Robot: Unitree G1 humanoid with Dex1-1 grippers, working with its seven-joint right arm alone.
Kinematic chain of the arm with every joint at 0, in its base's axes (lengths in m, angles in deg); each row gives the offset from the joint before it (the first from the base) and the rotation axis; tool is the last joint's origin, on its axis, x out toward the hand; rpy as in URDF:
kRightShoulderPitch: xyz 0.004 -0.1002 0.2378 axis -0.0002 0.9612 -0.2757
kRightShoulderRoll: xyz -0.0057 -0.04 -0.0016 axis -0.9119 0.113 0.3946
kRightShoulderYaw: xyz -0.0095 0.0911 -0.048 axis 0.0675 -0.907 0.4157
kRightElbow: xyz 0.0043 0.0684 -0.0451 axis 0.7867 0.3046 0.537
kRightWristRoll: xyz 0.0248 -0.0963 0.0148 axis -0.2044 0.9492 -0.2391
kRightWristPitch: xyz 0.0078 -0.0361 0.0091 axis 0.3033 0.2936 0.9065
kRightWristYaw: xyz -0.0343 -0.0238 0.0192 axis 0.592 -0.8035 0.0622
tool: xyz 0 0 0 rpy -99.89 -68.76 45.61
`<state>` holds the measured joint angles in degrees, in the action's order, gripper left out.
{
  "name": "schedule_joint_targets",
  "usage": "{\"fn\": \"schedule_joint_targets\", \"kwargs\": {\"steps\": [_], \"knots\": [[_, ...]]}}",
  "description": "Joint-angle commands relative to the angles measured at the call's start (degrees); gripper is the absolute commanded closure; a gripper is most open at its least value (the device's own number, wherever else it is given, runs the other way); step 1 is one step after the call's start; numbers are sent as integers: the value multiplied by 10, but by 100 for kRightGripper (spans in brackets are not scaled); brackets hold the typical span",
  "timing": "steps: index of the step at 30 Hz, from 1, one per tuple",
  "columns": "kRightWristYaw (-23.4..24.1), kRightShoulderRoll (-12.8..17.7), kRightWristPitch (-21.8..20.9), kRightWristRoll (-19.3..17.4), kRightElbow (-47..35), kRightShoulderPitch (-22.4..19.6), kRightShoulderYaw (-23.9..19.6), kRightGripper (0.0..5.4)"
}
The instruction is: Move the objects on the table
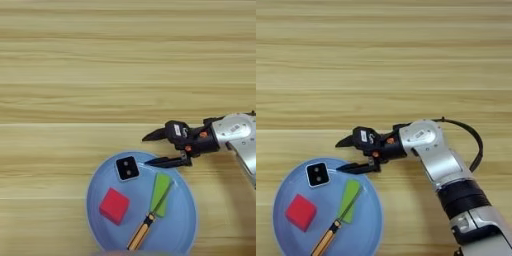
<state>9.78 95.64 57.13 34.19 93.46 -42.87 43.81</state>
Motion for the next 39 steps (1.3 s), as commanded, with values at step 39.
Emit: {"fn": "schedule_joint_targets", "kwargs": {"steps": [39], "knots": [[62, -19, 25, 0, 15, -56, -22, 487]]}}
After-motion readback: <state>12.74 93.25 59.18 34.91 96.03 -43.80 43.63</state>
